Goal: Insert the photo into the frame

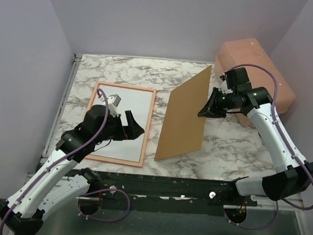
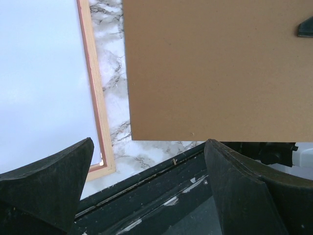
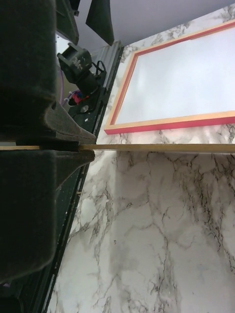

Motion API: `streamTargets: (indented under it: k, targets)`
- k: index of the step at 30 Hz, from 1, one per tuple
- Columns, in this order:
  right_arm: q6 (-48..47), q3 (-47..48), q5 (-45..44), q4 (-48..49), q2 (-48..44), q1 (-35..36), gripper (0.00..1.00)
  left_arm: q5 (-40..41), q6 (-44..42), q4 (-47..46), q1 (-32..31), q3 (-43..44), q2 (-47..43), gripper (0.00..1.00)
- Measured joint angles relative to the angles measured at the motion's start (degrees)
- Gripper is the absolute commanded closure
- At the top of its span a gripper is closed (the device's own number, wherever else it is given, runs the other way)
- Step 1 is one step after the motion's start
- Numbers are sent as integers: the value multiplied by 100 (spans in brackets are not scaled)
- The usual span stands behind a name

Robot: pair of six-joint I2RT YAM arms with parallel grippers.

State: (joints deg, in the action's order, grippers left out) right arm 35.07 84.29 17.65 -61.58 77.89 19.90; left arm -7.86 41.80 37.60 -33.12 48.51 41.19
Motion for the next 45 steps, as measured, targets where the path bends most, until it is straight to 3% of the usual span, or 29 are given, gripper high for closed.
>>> streamTargets:
  k: [22,26,34,36,45]
  targets:
    - [116,907,127,-46,1106,590,97,-37,116,22,0,-258,153,2]
    - [177,1119,120,-33,1290,866,86,-37,116,24,0,-258,205,2]
    - [240,1419,317,114,1357,986,47,-37,116,118,0,-256,205,1]
    - [262,1469,509,280,1357,994,41,-37,116,155,0,-249,205,1]
    - [544,1504,1165,1270,1408,1250,30,-39,232,273,9,271,254,1]
